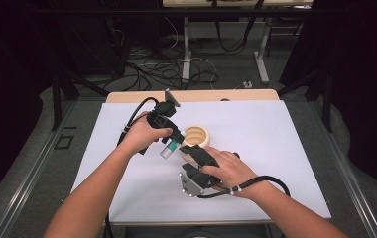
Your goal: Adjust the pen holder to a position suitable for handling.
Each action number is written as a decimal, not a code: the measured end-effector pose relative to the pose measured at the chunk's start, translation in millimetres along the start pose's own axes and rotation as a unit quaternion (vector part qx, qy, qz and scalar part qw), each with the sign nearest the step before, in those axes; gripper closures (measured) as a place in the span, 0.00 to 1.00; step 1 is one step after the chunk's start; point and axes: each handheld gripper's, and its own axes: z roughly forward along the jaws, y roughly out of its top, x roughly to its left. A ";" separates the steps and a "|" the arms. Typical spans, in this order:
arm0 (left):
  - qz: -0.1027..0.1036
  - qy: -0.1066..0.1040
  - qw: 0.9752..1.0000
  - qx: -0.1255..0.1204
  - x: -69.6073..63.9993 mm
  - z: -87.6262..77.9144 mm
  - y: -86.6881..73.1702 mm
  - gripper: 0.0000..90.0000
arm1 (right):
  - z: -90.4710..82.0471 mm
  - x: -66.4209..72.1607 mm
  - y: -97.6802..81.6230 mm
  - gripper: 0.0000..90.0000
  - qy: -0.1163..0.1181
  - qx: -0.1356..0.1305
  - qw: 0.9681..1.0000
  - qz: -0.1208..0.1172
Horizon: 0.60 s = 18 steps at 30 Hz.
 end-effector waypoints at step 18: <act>0.009 -0.014 1.000 0.009 -5.7 2.5 6.0 0.74 | 10.5 0.1 6.4 0.53 -0.015 0.007 0.996 -0.090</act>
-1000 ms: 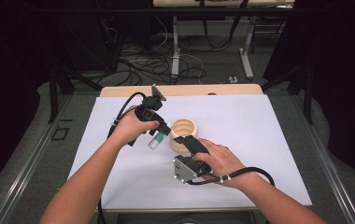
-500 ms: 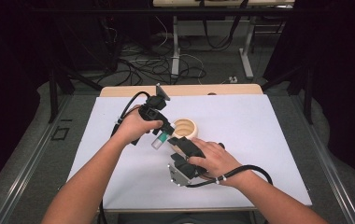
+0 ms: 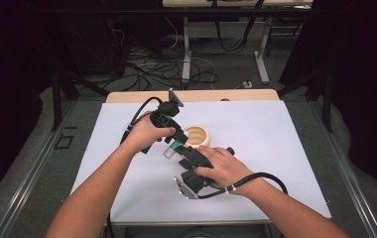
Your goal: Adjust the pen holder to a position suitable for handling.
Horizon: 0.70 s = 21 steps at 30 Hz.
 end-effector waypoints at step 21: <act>0.017 -0.013 1.000 0.007 -14.9 7.4 8.1 0.73 | 24.5 2.0 -2.6 0.62 0.015 0.024 0.998 -0.064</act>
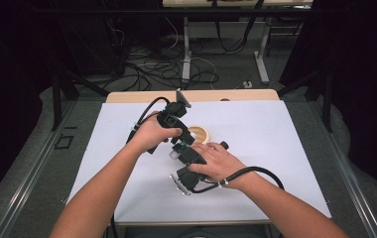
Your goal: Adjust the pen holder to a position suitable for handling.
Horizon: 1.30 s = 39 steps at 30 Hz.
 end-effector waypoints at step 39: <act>-0.014 -0.001 0.999 -0.029 5.3 -3.6 -3.8 0.60 | 2.7 -4.2 7.2 0.72 0.020 0.012 0.999 -0.031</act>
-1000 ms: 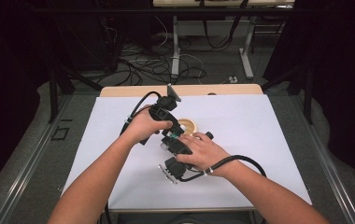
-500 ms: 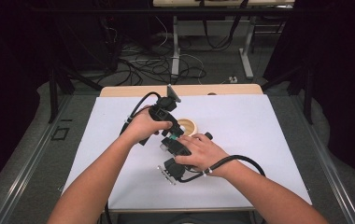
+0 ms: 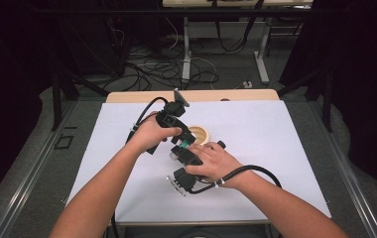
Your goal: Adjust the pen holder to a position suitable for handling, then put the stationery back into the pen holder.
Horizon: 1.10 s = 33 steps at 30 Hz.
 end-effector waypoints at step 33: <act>-0.006 0.138 0.968 -0.209 56.7 -46.0 -69.1 0.22 | -2.5 -20.3 -33.7 0.72 -0.027 -0.036 0.987 0.155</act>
